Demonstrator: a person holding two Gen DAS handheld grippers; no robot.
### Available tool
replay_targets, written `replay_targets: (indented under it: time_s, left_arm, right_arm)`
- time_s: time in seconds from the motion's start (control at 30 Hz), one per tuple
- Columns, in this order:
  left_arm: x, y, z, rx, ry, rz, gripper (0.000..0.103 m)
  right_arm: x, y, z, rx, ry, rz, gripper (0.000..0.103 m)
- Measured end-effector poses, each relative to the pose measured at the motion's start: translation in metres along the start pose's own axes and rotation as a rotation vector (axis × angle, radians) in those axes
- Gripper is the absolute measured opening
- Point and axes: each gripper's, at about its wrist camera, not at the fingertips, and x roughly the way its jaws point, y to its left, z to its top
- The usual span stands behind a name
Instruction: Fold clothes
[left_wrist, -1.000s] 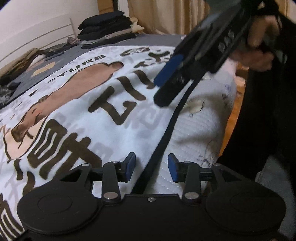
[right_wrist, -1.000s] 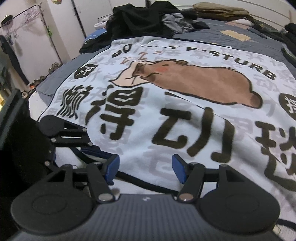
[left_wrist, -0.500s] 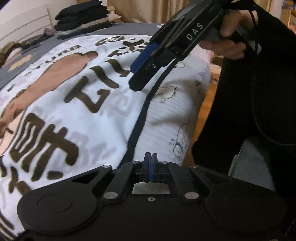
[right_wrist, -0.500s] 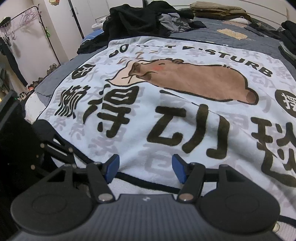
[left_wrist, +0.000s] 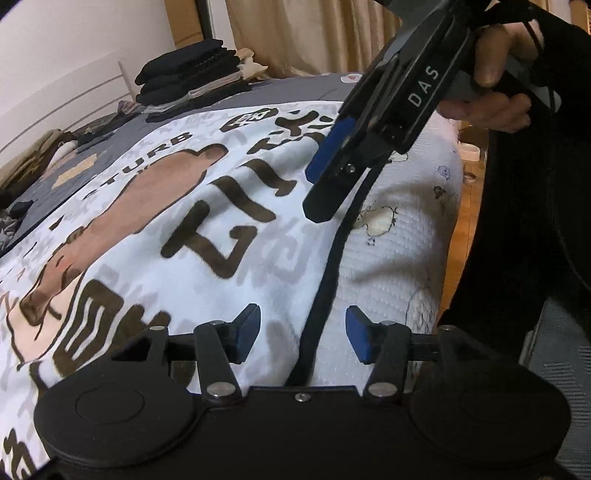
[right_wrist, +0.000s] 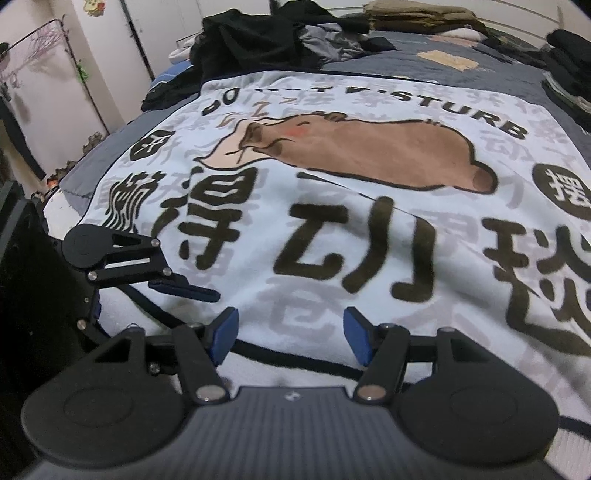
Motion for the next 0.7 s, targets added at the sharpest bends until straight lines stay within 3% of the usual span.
replay_targets:
  time_s: [0.17, 0.63, 0.7]
  left_arm:
    - [0.014, -0.001, 0.006, -0.012, 0.002, -0.011, 0.032]
    - [0.043, -0.011, 0.008, 0.04, 0.052, 0.014, 0.032]
    - [0.044, -0.009, 0.009, 0.01, 0.058, 0.003, 0.029]
  right_arm:
    - [-0.004, -0.009, -0.006, 0.024, -0.002, -0.011, 0.062]
    - [-0.013, -0.026, -0.021, 0.06, -0.007, -0.019, 0.062]
    - [-0.014, -0.028, -0.022, 0.064, -0.007, -0.02, 0.062]
